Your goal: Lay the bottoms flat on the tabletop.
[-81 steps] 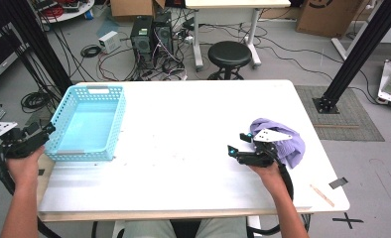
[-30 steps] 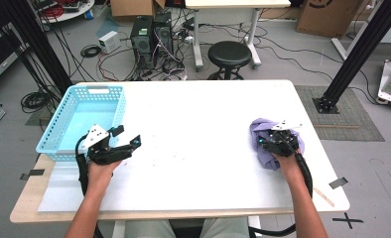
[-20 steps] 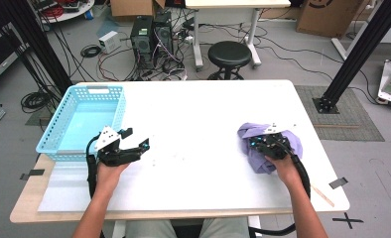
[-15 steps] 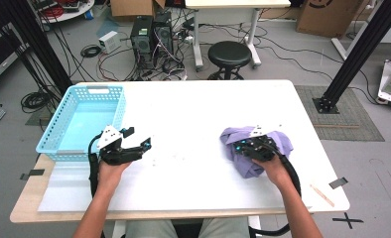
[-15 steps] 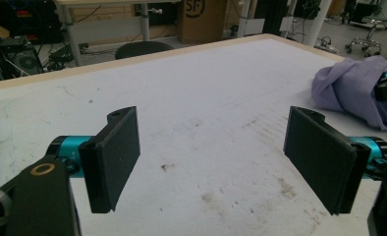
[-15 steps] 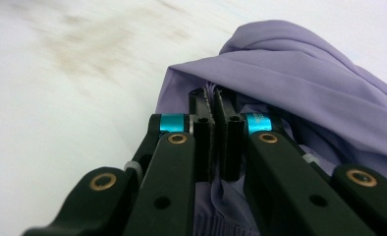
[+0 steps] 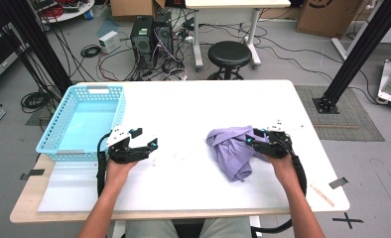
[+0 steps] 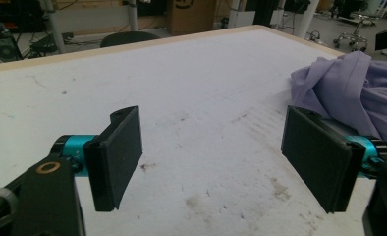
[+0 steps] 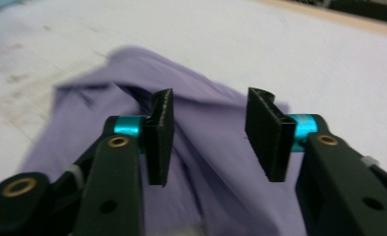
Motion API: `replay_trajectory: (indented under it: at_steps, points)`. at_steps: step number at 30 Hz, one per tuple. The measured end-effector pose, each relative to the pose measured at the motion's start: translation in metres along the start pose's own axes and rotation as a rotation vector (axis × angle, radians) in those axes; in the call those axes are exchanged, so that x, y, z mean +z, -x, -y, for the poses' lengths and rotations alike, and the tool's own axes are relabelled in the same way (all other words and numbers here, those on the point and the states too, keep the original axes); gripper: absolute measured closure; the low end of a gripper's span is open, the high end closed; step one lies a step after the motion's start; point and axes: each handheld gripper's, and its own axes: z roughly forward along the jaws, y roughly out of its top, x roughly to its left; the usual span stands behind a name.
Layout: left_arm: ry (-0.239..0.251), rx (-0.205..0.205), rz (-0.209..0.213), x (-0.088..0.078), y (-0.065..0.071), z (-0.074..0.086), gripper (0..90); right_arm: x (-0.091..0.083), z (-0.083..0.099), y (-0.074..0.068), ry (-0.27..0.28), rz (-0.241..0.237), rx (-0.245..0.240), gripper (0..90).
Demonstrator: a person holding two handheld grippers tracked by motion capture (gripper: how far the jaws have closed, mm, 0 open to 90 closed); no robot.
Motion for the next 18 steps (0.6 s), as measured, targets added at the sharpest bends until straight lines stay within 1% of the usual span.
replay_trajectory:
  at_steps: [1, 2, 5, 6, 7, 8, 10, 11, 12, 13, 14, 17, 18]
  points:
    - [-0.004, 0.004, 0.003, 0.001, 0.001, 0.000, 23.9, 0.000, 0.004, 0.004, -0.014, -0.011, 0.021, 52.9]
    - [-0.004, 0.004, 0.008, 0.003, 0.001, 0.001, 23.9, 0.002, 0.008, 0.006, -0.030, -0.032, 0.034, 51.4]
    - [-0.008, 0.006, 0.013, 0.006, 0.003, 0.002, 25.1, 0.013, 0.018, 0.003, -0.080, -0.063, 0.043, 50.9]
    - [-0.011, 0.005, 0.013, 0.007, 0.003, 0.002, 25.1, 0.017, 0.020, 0.001, -0.091, -0.073, 0.042, 53.4]
    - [-0.013, 0.006, 0.013, 0.008, 0.003, 0.002, 25.1, 0.021, 0.020, -0.003, -0.101, -0.084, 0.038, 58.4]
    - [-0.011, 0.002, 0.014, 0.009, 0.003, 0.002, 25.3, 0.025, 0.020, -0.006, -0.110, -0.094, 0.029, 64.8]
    - [-0.015, 0.004, 0.014, 0.009, 0.003, 0.001, 25.8, 0.032, 0.018, -0.014, -0.114, -0.112, -0.008, 73.6]
    - [-0.014, 0.005, 0.013, 0.009, 0.002, 0.001, 25.8, 0.034, 0.017, -0.019, -0.121, -0.119, -0.018, 82.7]
    - [-0.016, 0.001, 0.009, 0.009, 0.002, 0.001, 25.8, 0.037, 0.016, -0.023, -0.128, -0.138, -0.032, 87.3]
    - [-0.015, -0.002, 0.010, 0.010, 0.002, 0.002, 25.8, 0.039, 0.015, -0.027, -0.133, -0.147, -0.054, 90.0]
    - [-0.016, -0.003, 0.011, 0.009, 0.002, 0.002, 25.9, 0.041, 0.014, -0.031, -0.136, -0.157, -0.071, 90.0]
    - [-0.018, -0.003, 0.008, 0.009, 0.001, 0.002, 26.0, 0.042, 0.013, -0.039, -0.131, -0.220, -0.097, 90.0]
    - [-0.019, -0.002, 0.009, 0.009, 0.001, 0.002, 26.1, 0.042, 0.013, -0.041, -0.130, -0.250, -0.110, 90.0]
